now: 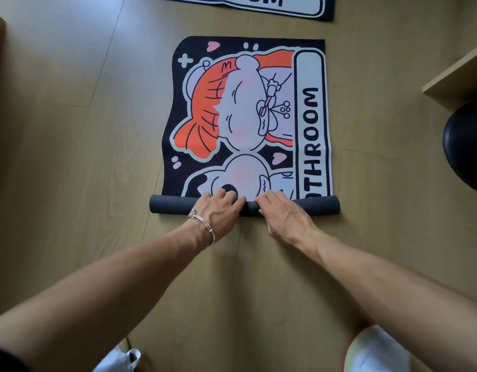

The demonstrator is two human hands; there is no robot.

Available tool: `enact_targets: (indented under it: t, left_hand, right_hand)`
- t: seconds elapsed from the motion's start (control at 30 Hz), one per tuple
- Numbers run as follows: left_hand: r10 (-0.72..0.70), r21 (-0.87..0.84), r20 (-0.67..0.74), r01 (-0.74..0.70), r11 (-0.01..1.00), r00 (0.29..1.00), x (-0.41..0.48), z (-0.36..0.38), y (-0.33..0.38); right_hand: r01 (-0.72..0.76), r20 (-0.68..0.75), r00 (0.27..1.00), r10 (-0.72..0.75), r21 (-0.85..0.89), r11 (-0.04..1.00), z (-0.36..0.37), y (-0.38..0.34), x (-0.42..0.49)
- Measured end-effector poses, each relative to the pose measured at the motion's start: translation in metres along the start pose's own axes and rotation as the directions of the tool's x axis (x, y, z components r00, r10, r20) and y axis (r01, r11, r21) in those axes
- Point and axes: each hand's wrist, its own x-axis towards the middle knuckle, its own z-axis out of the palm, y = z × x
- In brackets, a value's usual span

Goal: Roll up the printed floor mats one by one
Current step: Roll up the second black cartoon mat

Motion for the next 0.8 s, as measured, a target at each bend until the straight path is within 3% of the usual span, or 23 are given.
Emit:
enact_targets:
  t: [0.27, 0.4, 0.63, 0.8]
  left_hand:
    - [-0.104, -0.106, 0.086, 0.113, 0.988, 0.991, 0.017, -0.016, -0.007]
    - [-0.120, -0.098, 0.083, 0.128, 0.987, 0.989, 0.018, -0.018, -0.008]
    - [-0.010, 0.068, -0.132, 0.019, 0.997, 0.991, 0.008, 0.004, -0.024]
    - [-0.035, 0.037, -0.041, 0.037, 0.999, 0.999, 0.011, -0.007, -0.035]
  right_hand:
    - [0.044, -0.122, 0.991, -0.058, -0.116, 0.992, -0.004, 0.003, 0.003]
    - [0.057, -0.019, 0.998, -0.063, -0.222, 0.973, -0.008, 0.009, 0.003]
    - [0.004, 0.048, 0.999, 0.008, -0.248, 0.969, -0.014, 0.007, 0.016]
    - [-0.046, 0.064, 0.996, 0.057, -0.166, 0.985, -0.016, 0.008, 0.022]
